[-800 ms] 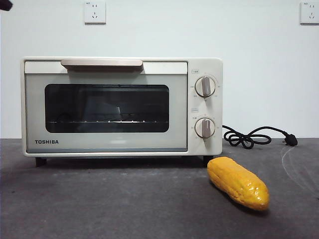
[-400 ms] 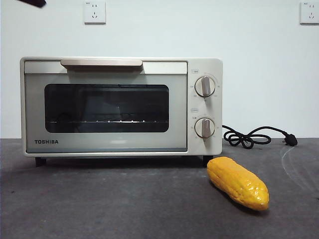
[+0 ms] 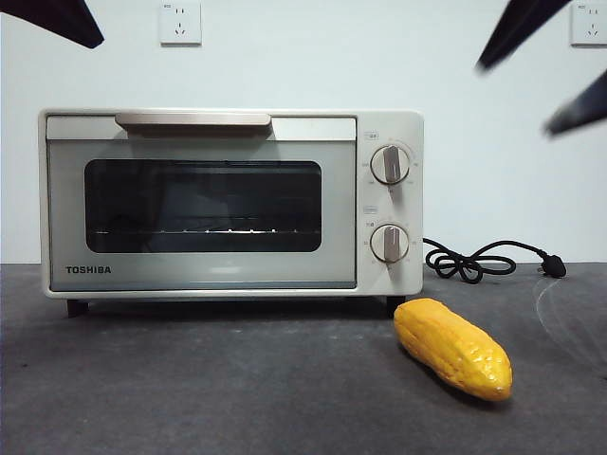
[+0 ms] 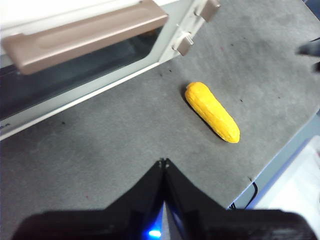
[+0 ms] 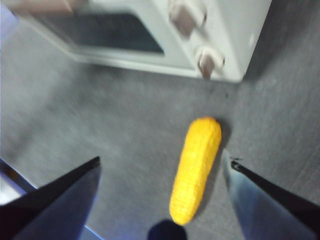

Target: Take the corn from the table,put the corn in the oven

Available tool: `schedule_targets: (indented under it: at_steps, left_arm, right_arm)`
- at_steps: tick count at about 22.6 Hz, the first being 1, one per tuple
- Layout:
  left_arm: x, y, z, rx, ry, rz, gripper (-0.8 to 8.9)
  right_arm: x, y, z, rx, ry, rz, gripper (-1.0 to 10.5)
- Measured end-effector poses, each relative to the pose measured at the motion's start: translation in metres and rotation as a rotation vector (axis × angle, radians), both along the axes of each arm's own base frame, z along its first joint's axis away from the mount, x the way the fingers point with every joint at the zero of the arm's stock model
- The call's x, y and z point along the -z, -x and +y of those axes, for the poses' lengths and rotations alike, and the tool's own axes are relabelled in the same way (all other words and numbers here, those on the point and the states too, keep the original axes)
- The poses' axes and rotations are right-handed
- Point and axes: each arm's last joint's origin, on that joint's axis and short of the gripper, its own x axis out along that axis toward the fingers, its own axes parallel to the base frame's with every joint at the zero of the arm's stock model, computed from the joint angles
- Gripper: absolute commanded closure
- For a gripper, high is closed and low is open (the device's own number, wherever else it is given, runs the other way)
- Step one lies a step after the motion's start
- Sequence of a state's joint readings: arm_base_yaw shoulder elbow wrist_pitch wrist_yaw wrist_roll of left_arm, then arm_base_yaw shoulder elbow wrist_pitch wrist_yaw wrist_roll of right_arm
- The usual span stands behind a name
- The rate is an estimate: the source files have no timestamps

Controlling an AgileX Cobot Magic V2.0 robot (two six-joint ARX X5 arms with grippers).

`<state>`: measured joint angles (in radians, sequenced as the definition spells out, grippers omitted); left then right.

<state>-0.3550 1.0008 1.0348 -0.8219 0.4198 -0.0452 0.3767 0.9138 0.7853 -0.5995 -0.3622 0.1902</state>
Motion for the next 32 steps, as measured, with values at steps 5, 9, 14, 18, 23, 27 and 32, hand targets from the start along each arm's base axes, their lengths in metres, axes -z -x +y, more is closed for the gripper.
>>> schedule_targets:
  at_steps: [5,9,14,18,23,27,32]
  left_arm:
    - [0.0,0.001,-0.001,0.008,-0.002,0.002,8.19]
    - [0.002,0.002,-0.001,0.01,-0.013,0.022,8.19]
    - [0.002,0.002,-0.001,0.015,-0.016,0.019,8.19]
    - [0.002,0.002,-0.001,0.015,-0.017,0.02,8.19]
    - [0.002,0.002,-0.001,0.017,-0.018,0.018,8.18]
    - [0.002,0.002,-0.001,0.02,-0.02,0.015,8.18]
    - [-0.001,0.0,-0.002,0.02,-0.007,-0.021,8.19]
  right_arm:
    - [0.029,-0.014,0.038,-0.058,0.155,0.083,4.4]
    - [0.058,-0.026,0.068,-0.104,0.236,0.127,4.4]
    - [0.086,-0.041,0.08,-0.05,0.328,0.17,4.4]
    - [0.1,-0.046,0.084,-0.051,0.351,0.203,4.5]
    - [0.109,-0.048,0.086,-0.057,0.366,0.233,6.2]
    - [0.111,-0.048,0.086,-0.053,0.374,0.252,9.3]
    - [0.099,-0.049,0.089,-0.048,0.391,0.297,9.6]
